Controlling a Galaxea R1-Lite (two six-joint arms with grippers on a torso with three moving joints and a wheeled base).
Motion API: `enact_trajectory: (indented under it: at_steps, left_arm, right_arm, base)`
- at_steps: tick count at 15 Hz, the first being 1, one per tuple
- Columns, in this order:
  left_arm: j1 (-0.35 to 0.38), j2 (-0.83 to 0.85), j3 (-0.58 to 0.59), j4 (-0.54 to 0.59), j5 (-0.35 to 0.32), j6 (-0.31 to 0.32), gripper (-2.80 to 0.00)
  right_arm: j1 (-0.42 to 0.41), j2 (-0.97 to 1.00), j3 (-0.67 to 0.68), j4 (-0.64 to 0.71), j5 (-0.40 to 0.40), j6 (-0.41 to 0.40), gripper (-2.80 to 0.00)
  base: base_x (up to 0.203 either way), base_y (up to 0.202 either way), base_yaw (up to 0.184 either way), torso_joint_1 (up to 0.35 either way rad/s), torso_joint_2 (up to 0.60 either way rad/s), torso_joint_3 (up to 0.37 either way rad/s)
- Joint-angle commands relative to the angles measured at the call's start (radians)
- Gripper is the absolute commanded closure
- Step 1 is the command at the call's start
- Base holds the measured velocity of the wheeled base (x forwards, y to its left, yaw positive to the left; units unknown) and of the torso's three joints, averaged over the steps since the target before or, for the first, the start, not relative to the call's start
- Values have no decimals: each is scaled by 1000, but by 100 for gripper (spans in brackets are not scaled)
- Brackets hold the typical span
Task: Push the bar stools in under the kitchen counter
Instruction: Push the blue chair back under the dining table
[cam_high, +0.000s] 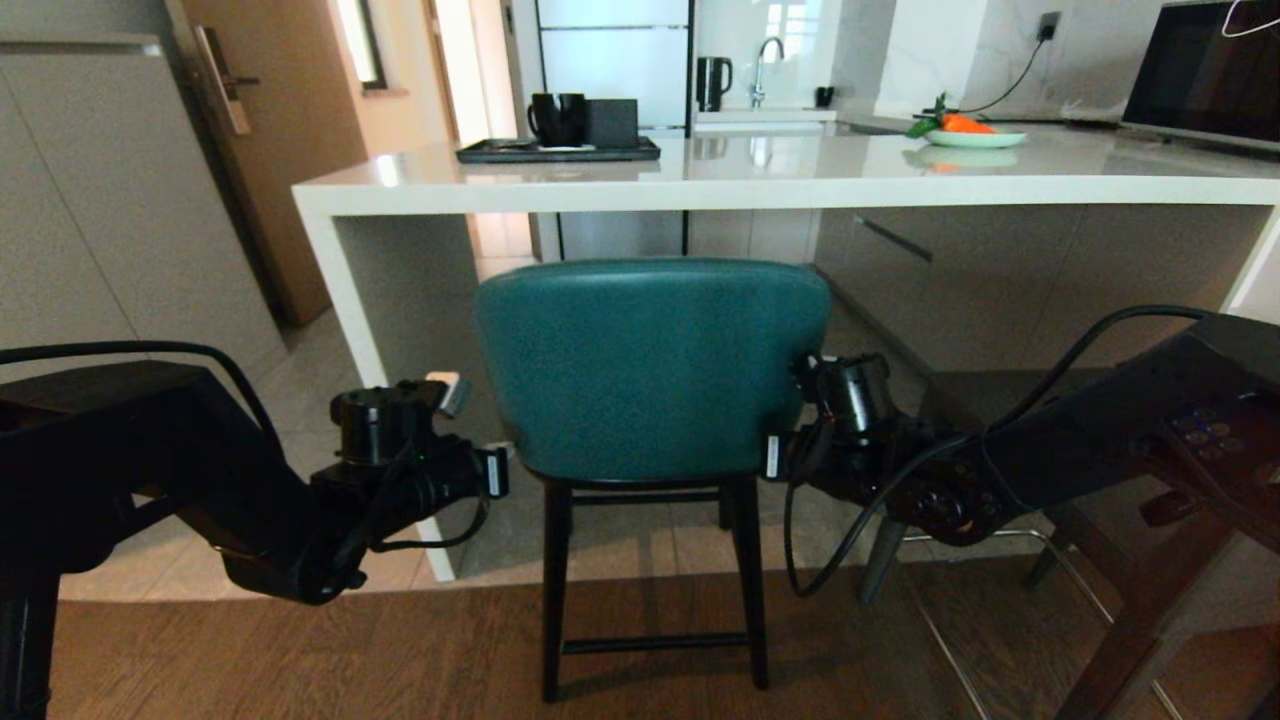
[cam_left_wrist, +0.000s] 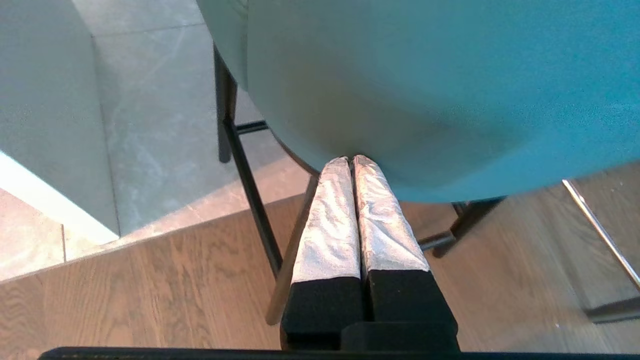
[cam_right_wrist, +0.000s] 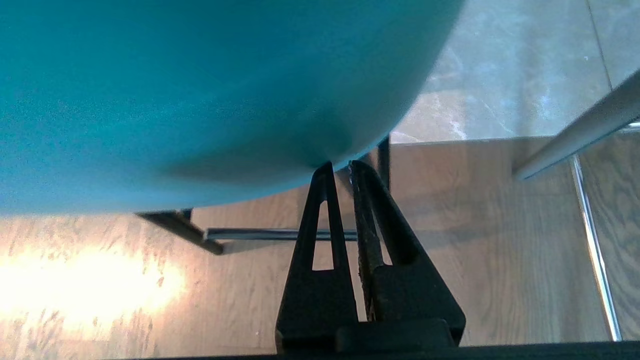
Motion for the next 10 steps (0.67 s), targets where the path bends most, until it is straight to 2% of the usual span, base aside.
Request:
enact_trajectory:
  at_steps: [1, 10]
  left_arm:
    - [1, -3, 3, -4, -1, -1, 0]
    - [-3, -4, -4, -2, -1, -1, 0]
  right_arm:
    - [1, -3, 0, -1, -2, 3, 0]
    - [-7, 4, -10, -1, 0, 1, 0]
  base:
    - [0, 0, 0, 0, 0, 0]
    - [0, 0, 0, 0, 0, 0]
